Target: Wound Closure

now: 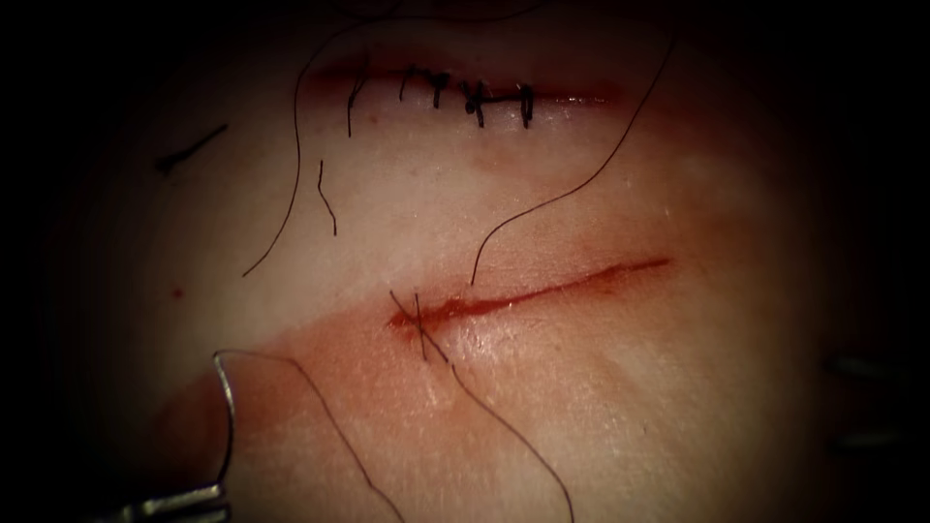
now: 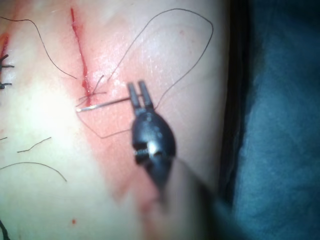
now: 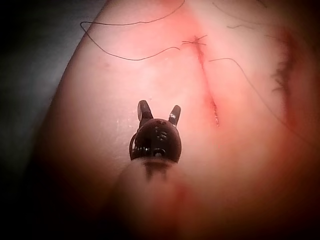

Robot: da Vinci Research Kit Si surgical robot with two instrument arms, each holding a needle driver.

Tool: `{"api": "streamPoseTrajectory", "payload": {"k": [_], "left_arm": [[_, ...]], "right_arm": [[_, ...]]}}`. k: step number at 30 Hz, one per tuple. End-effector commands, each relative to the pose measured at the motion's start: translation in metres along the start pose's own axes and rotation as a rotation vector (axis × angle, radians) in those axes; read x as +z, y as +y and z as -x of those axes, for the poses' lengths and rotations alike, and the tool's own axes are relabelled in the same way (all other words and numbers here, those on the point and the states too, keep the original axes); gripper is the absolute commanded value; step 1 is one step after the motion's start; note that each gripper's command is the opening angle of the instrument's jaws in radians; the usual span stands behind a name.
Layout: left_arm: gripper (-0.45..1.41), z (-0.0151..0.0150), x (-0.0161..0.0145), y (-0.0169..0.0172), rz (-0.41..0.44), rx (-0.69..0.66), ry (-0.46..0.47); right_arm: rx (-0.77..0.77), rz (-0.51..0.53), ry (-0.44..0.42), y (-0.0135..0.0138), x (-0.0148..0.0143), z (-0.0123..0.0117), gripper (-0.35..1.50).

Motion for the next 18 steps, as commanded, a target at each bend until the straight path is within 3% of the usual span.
{"api": "streamPoseTrajectory", "payload": {"k": [1, 2, 5, 8, 11, 15, 18], "left_arm": [[-0.45, 0.0007, 0.0008, 0.0003, 0.0, -0.004, 0.0], [-0.45, 0.0009, 0.0008, 0.0001, 0.001, -0.004, 0.0], [-0.45, 0.0013, 0.0008, -0.0001, 0.0, -0.009, 0.0], [-0.45, 0.0013, 0.0012, 0.0002, -0.006, -0.008, -0.002], [-0.45, 0.001, 0.0017, 0.0006, 0.001, -0.007, 0.003], [-0.45, 0.0007, 0.002, 0.0009, 0.005, -0.008, 0.006], [-0.45, 0.0006, 0.002, 0.001, 0.004, -0.008, 0.006]], "right_arm": [[0.006, -0.022, 0.014, -0.0007, 0.0003, 0.001, 1.36], [0.004, -0.036, 0.023, -0.0008, 0.0, 0.0014, 1.36], [0.006, -0.06, 0.038, -0.0003, -0.0006, 0.002, 1.13], [0.018, 0.012, 0.037, 0.0013, 0.0008, 0.0015, 1.11], [0.031, 0.057, 0.018, 0.0026, 0.0038, 0.0004, 1.1], [-0.016, 0.166, 0.089, 0.0049, 0.0088, -0.0015, 1.03], [-0.083, 0.25, 0.077, 0.0062, 0.0128, -0.0026, 1.05]]}}
